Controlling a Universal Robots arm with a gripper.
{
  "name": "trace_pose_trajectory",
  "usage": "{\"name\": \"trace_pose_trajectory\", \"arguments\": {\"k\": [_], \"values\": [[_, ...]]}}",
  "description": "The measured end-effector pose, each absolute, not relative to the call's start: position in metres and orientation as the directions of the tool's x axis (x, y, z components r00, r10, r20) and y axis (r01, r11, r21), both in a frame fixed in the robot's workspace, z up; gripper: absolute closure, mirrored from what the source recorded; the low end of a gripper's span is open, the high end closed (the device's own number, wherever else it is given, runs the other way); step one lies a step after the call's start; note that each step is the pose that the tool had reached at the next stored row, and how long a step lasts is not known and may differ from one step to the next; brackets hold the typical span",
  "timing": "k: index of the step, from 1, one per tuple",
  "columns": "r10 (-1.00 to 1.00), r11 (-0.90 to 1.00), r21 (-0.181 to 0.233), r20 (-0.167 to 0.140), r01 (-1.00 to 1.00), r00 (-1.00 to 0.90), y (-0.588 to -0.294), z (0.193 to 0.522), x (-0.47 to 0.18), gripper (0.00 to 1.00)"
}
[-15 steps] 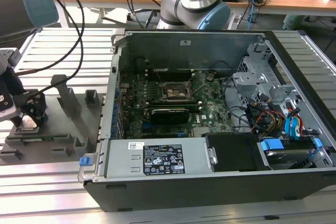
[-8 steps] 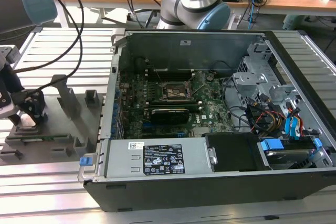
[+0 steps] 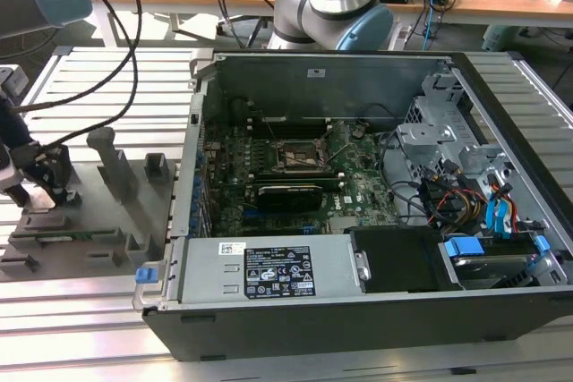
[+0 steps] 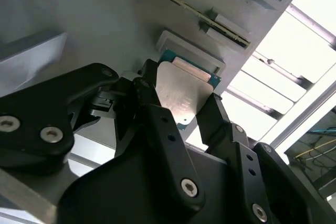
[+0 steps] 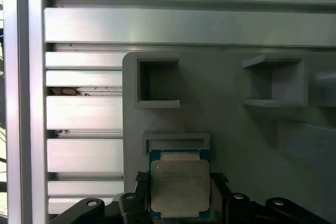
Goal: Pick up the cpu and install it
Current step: 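Pick up the cpu and move it towards the insertion slot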
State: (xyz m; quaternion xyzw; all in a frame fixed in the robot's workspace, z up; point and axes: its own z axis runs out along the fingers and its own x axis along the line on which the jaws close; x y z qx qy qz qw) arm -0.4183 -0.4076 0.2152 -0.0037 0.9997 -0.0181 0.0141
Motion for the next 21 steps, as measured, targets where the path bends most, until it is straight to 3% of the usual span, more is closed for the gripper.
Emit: {"name": "trace_pose_trajectory", "arguments": {"k": [21], "values": [[-0.008,0.999,-0.037,-0.028,-0.007,-1.0,-0.407,0.254,-0.418,0.46]]}}
